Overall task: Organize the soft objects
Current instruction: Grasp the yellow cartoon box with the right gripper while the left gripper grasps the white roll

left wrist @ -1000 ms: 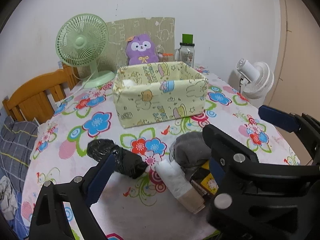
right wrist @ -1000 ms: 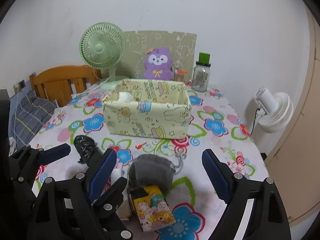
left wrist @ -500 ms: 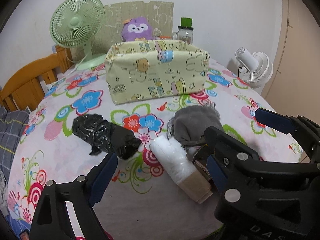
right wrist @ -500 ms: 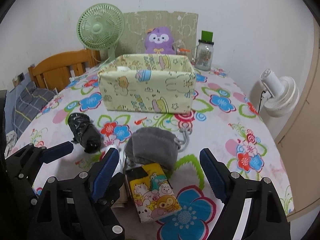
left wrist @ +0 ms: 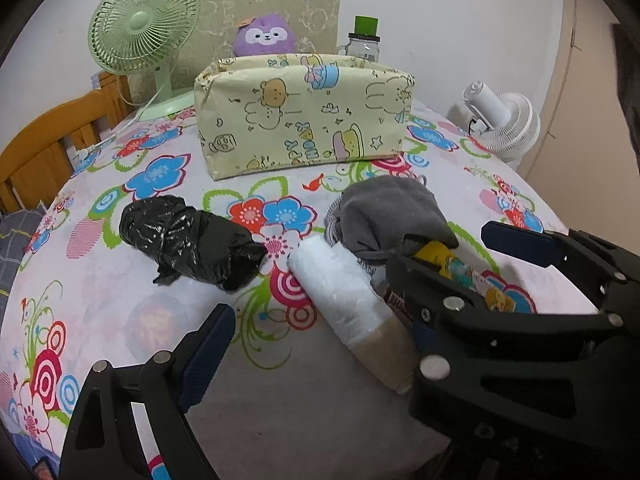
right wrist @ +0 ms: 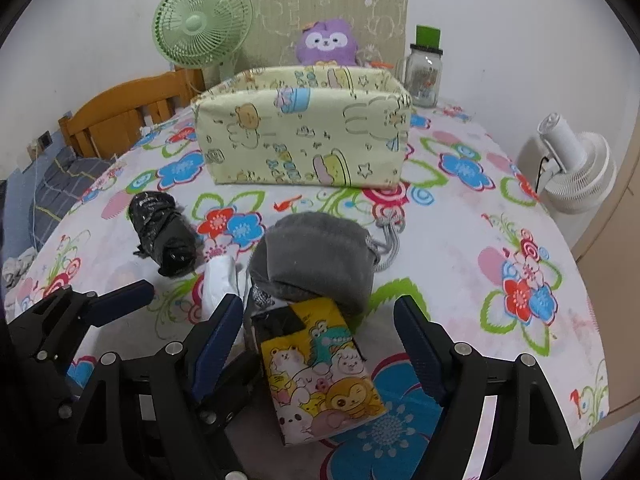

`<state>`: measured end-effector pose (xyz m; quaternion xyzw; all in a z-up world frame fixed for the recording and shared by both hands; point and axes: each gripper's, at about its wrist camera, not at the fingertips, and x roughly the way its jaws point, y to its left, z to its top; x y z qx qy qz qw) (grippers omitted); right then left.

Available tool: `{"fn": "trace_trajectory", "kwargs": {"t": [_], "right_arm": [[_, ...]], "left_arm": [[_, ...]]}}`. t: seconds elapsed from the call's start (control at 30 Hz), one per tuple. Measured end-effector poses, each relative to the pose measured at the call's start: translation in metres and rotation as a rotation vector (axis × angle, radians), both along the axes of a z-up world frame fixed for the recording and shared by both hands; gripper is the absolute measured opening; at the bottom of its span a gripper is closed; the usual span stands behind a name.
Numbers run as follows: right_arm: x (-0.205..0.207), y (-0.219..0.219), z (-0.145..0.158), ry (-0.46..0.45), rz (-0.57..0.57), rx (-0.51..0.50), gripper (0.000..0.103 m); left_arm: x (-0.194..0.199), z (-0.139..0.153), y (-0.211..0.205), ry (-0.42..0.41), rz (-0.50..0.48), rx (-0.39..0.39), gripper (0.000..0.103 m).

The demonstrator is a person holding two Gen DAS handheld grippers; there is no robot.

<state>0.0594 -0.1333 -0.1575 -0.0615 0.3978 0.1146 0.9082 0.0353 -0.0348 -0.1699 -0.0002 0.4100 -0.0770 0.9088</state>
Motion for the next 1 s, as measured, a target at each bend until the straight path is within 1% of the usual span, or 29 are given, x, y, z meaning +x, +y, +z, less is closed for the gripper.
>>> {"fn": "trace_trajectory", "kwargs": {"t": [0.1, 0.2, 0.27, 0.3, 0.47, 0.67, 0.77, 0.8, 0.83, 0.87, 0.9, 0.93, 0.97, 1.0], "right_arm": [[0.003, -0.001, -0.007, 0.023, -0.008, -0.008, 0.079], [0.003, -0.003, -0.009, 0.034, -0.010, 0.007, 0.073], [0.002, -0.003, -0.008, 0.032, -0.004, 0.009, 0.058], [0.002, -0.003, -0.008, 0.031, -0.002, 0.012, 0.054], [0.005, -0.008, -0.007, 0.034, -0.015, 0.026, 0.050], [0.010, -0.016, -0.006, 0.035, -0.036, 0.035, 0.049], [0.011, -0.017, -0.006, 0.036, -0.036, 0.038, 0.049], [0.011, -0.017, -0.006, 0.036, -0.036, 0.037, 0.049], [0.011, -0.017, -0.006, 0.036, -0.036, 0.037, 0.049], [0.012, -0.018, -0.005, 0.037, -0.038, 0.045, 0.049], [0.013, -0.019, -0.005, 0.042, -0.039, 0.052, 0.049], [0.014, -0.020, -0.005, 0.044, -0.042, 0.056, 0.049], [0.014, -0.021, -0.005, 0.046, -0.043, 0.058, 0.049], [0.015, -0.020, -0.005, 0.047, -0.044, 0.059, 0.049]], "left_arm": [[0.000, -0.004, -0.002, 0.007, 0.001, 0.019, 0.091], [0.002, -0.005, -0.003, 0.013, -0.001, 0.011, 0.091], [0.002, -0.005, -0.003, 0.011, 0.000, 0.009, 0.091], [0.003, -0.004, -0.003, 0.009, 0.003, 0.008, 0.091], [0.006, -0.002, -0.005, 0.009, -0.001, 0.004, 0.091], [0.014, -0.002, -0.012, 0.011, 0.003, 0.018, 0.091], [0.018, -0.006, -0.014, 0.026, 0.016, 0.031, 0.074], [0.020, -0.007, -0.014, 0.036, 0.028, 0.042, 0.064], [0.020, -0.006, -0.014, 0.029, 0.042, 0.050, 0.060], [0.020, -0.005, -0.013, 0.032, 0.044, 0.049, 0.049], [0.020, -0.005, -0.012, 0.034, 0.044, 0.041, 0.044], [0.019, -0.005, -0.010, 0.035, 0.053, 0.037, 0.042], [0.019, -0.005, -0.009, 0.037, 0.056, 0.034, 0.036], [0.020, -0.004, -0.008, 0.037, 0.061, 0.033, 0.033]]}}
